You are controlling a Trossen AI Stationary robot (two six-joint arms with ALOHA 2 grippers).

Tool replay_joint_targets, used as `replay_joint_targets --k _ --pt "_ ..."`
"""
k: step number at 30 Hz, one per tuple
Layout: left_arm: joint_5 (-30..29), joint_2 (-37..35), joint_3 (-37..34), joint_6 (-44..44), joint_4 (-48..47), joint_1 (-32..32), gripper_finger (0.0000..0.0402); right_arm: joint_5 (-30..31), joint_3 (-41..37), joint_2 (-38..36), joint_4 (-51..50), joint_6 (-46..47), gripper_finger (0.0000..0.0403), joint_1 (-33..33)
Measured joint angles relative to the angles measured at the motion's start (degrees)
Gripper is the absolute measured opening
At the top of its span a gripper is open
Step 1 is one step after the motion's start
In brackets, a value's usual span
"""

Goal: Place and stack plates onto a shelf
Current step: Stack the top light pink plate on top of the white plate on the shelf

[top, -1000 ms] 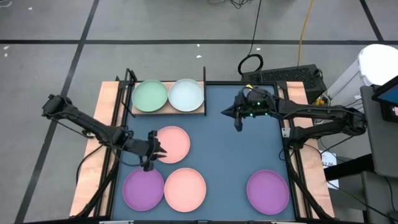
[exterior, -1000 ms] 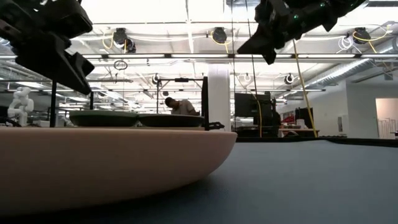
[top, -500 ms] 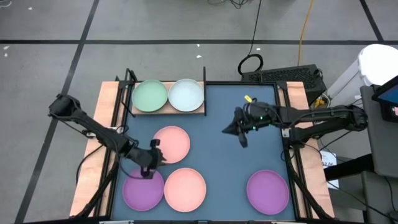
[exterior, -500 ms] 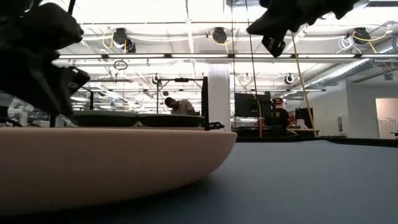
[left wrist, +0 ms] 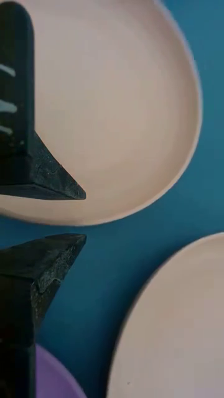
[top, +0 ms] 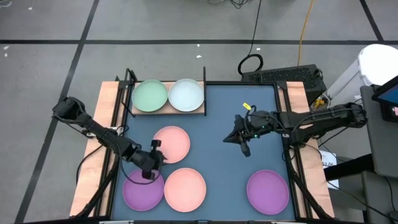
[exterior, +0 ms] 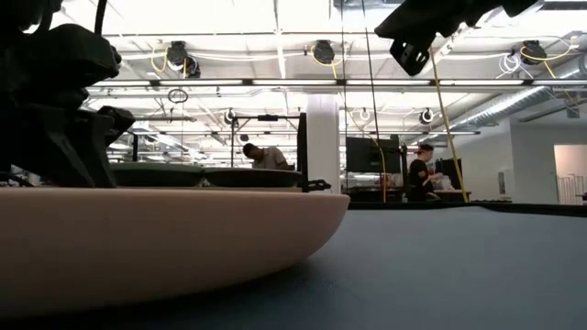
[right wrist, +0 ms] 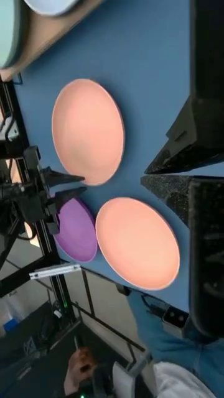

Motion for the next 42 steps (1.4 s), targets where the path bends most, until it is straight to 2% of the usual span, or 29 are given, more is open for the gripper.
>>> replay_joint_targets --k 11,17,24,28,35,42 --pt "0.1 0.7 0.0 -2.1 -0.6 -0.2 0.0104 -0.1 0.0 0.0 -0.1 -0.5 0.0000 0.0" --pt "-0.1 2.6 -0.1 -1.4 -4.4 -0.5 0.0104 -0.1 0.0 0.0 -0.1 -0.5 0.0000 0.0" --pt "-4.0 2.9 -0.1 1.7 -5.2 -0.5 0.0102 -0.1 0.0 0.0 -0.2 -0.5 0.0000 0.0" --pt "-4.2 2.9 -0.1 4.2 -4.9 -0.9 0.0082 -0.1 0.0 0.0 -0.5 -0.5 0.0000 0.0" --pt "-4.7 2.9 0.0 6.6 -4.6 -1.8 0.0015 1.4 0.0 0.0 -0.5 -0.5 0.0000 0.0" --pt "-5.0 2.9 1.8 11.7 -3.6 -1.7 0.0011 2.9 0.0 0.0 -0.5 -0.7 0.0000 0.0"
